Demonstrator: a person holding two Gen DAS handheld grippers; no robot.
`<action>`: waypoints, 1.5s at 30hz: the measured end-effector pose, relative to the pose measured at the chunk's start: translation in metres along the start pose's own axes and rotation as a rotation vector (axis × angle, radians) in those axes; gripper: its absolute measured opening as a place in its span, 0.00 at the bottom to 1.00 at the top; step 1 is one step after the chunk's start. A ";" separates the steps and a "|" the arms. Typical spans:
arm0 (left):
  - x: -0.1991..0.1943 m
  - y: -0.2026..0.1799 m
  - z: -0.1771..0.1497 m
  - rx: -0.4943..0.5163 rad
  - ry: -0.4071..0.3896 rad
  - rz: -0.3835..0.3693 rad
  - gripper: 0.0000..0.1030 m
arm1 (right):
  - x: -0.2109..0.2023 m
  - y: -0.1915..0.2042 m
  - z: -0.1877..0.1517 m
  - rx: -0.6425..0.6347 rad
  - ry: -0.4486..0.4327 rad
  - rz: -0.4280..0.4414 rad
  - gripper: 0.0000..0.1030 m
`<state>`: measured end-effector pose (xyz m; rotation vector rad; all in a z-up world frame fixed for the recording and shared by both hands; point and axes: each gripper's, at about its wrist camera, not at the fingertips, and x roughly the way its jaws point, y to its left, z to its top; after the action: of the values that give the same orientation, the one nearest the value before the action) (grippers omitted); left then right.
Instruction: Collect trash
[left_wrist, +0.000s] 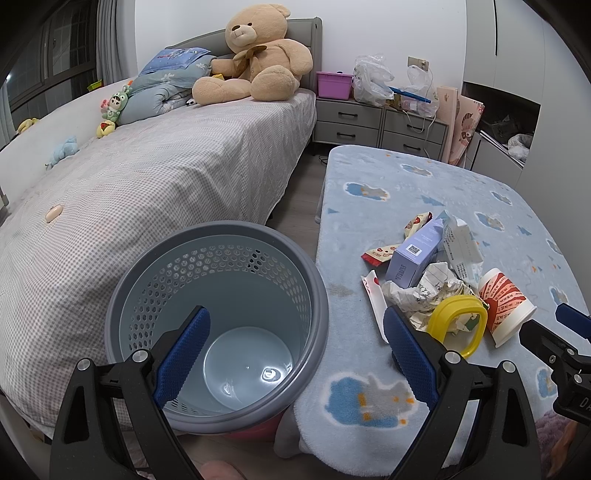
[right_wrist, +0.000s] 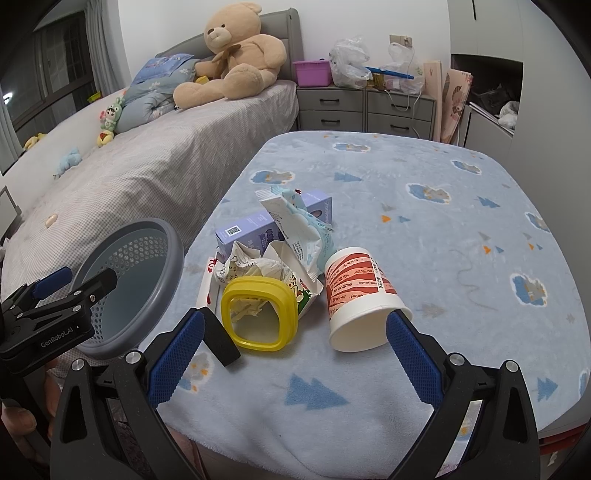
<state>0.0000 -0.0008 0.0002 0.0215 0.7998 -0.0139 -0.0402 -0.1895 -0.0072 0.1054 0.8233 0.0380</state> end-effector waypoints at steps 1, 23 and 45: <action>0.000 0.000 0.000 0.000 0.001 0.000 0.88 | 0.000 0.000 0.000 0.000 0.000 0.000 0.94; 0.000 0.000 0.000 0.001 0.002 0.002 0.88 | 0.001 0.000 -0.001 0.001 0.001 0.000 0.94; 0.024 -0.006 -0.011 0.014 0.074 -0.027 0.88 | 0.045 -0.062 0.013 0.084 0.132 -0.052 0.94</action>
<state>0.0094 -0.0066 -0.0247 0.0246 0.8739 -0.0442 -0.0003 -0.2488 -0.0382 0.1620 0.9595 -0.0388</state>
